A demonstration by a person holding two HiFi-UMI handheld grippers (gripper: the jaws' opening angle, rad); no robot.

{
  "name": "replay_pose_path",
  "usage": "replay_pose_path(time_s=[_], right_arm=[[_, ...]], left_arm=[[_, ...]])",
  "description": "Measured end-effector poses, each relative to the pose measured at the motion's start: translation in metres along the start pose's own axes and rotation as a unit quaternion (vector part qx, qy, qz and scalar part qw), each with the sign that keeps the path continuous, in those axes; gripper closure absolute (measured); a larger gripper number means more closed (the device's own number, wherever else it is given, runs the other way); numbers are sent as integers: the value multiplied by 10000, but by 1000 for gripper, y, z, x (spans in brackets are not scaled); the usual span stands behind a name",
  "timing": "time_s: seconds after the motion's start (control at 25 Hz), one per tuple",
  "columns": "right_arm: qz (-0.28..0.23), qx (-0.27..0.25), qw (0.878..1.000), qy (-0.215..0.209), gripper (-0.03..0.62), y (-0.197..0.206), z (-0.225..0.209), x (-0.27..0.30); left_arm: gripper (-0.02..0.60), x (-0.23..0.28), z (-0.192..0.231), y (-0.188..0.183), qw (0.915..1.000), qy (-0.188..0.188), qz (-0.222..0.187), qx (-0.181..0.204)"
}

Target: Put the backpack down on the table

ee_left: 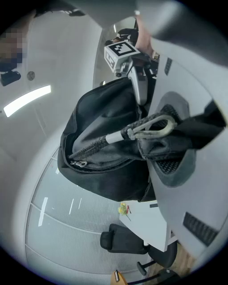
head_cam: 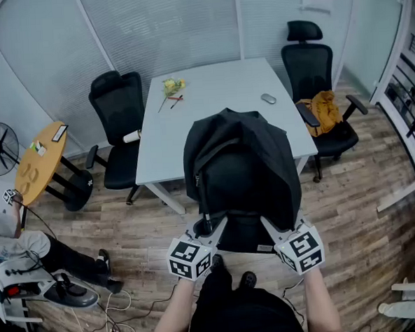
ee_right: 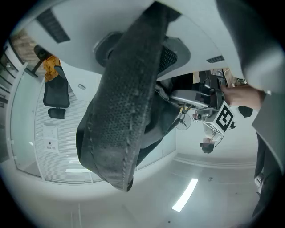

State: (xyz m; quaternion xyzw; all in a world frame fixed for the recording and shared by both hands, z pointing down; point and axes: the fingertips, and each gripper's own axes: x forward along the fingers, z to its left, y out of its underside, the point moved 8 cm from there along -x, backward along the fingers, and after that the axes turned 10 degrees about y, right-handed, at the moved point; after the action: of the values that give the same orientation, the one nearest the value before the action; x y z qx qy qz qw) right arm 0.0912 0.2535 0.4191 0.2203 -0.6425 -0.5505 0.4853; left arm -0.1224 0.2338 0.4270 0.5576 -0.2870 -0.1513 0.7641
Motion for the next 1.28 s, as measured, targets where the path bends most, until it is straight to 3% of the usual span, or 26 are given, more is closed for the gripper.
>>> replay_pose_path(time_s=[1.28], right_arm=[[-201, 38, 9997, -153, 473, 16, 9, -52]], left_arm=[[469, -20, -54, 9, 9999, -98, 19, 141]])
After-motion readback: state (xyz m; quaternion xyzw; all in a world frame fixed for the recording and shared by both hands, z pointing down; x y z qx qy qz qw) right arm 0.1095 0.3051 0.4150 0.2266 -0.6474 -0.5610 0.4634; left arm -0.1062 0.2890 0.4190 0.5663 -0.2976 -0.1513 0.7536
